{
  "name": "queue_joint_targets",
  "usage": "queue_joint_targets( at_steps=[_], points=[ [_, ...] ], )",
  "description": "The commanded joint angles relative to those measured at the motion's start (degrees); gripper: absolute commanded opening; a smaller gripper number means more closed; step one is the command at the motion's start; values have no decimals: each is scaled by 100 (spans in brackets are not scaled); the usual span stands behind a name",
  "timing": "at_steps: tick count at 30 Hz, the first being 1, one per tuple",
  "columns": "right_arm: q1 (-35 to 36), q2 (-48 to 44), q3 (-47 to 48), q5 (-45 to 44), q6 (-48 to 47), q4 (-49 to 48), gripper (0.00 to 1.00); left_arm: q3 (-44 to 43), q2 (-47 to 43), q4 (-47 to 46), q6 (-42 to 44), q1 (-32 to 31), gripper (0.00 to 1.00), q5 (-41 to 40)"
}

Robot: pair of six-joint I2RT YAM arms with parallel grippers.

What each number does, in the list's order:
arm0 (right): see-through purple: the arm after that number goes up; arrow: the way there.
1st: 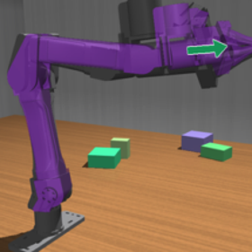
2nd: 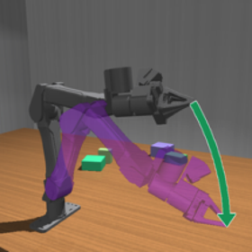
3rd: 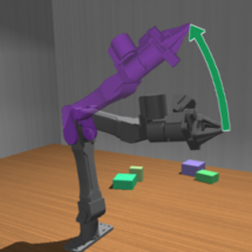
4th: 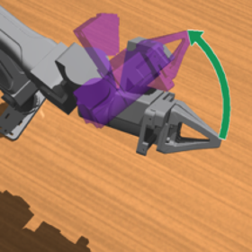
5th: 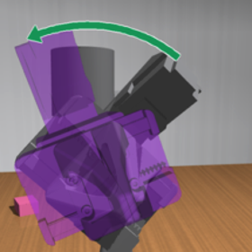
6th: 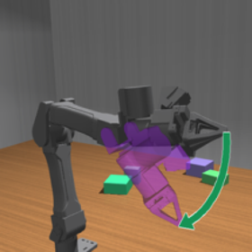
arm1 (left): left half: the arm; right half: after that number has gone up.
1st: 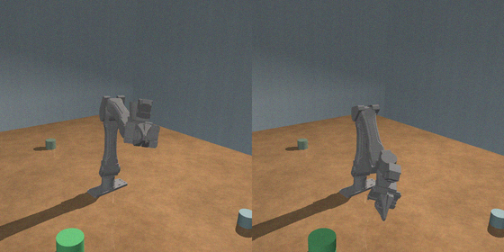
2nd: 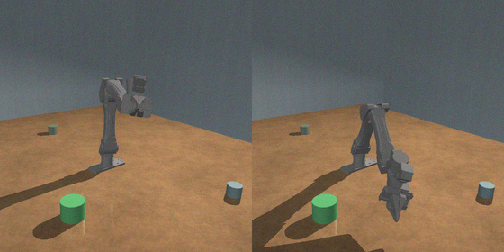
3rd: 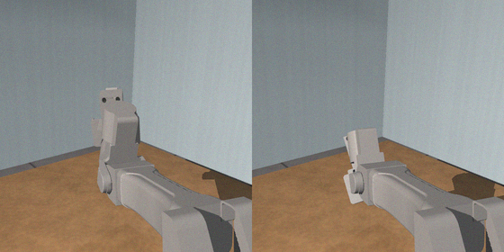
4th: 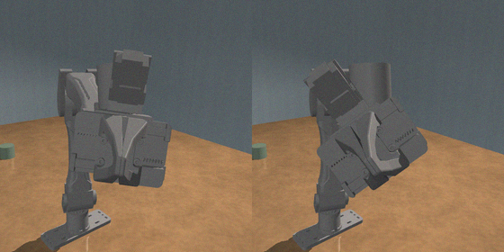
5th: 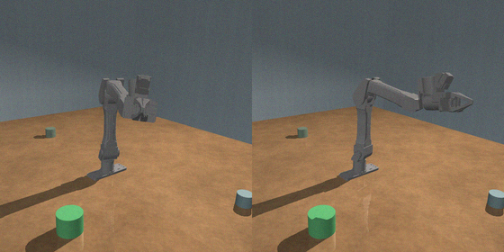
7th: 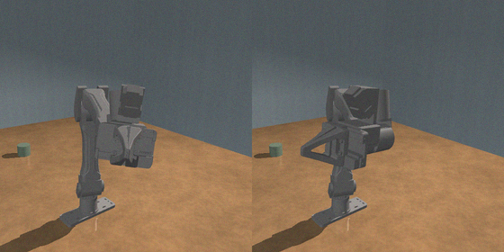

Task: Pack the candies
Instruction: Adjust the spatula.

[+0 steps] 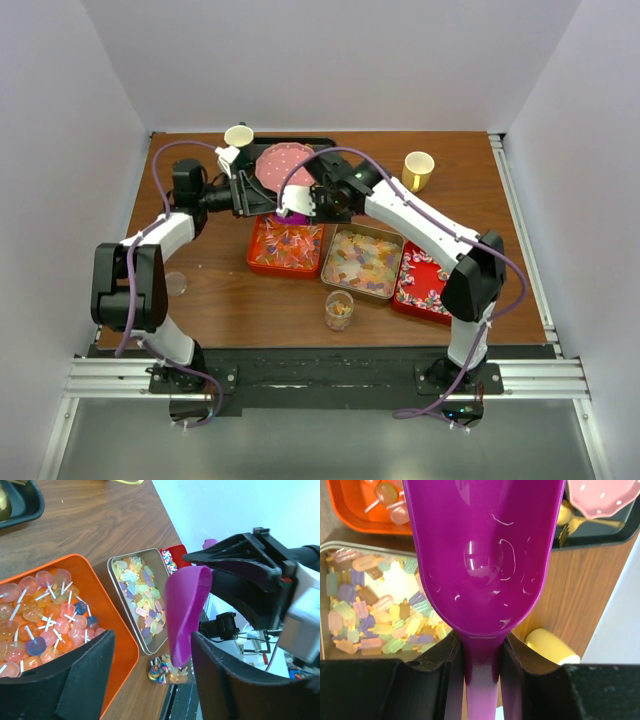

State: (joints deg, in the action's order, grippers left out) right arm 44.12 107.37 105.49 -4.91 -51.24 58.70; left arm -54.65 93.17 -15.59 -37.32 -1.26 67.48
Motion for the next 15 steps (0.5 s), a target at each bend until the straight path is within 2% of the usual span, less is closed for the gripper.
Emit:
queue_joint_targets(
  at_steps=[1, 2, 4, 7, 8, 9, 10, 11, 12, 13, 14, 15],
  points=[
    [88, 99, 603, -28, 79, -148, 0, -326, 201, -268, -109, 29, 59, 142],
    [97, 134, 674, -54, 106, -157, 0, -327, 254, -330, -187, 29, 52, 212],
    [114, 214, 840, -107, 150, -122, 0, -301, 360, -505, -267, 12, 49, 265],
    [141, 276, 920, -28, 185, -113, 0, -239, 465, -759, -416, -32, 33, 370],
    [141, 293, 929, 24, 211, -104, 0, -230, 501, -865, -538, -41, 23, 432],
    [141, 302, 938, 112, 229, -17, 0, -186, 570, -1014, -653, -33, 18, 519],
    [141, 302, 895, 313, 238, 19, 0, -169, 623, -1477, -819, -33, 12, 746],
    [124, 258, 833, 358, 272, 10, 0, -142, 685, -1812, -1351, -33, 0, 853],
    [106, 197, 763, 446, 325, -68, 0, -46, 816, -2251, -1696, -33, 0, 941],
    [45, 135, 614, 490, 447, -104, 10, -11, 861, -3082, -2013, -33, 0, 1012],
    [-112, 57, 535, 1048, 518, -130, 16, -2, 913, -3351, -2399, -24, 0, 1082],
    [-227, -153, 455, 1297, 615, -278, 23, -54, 966, -3441, -2429, -24, 0, 1100]
  ],
)
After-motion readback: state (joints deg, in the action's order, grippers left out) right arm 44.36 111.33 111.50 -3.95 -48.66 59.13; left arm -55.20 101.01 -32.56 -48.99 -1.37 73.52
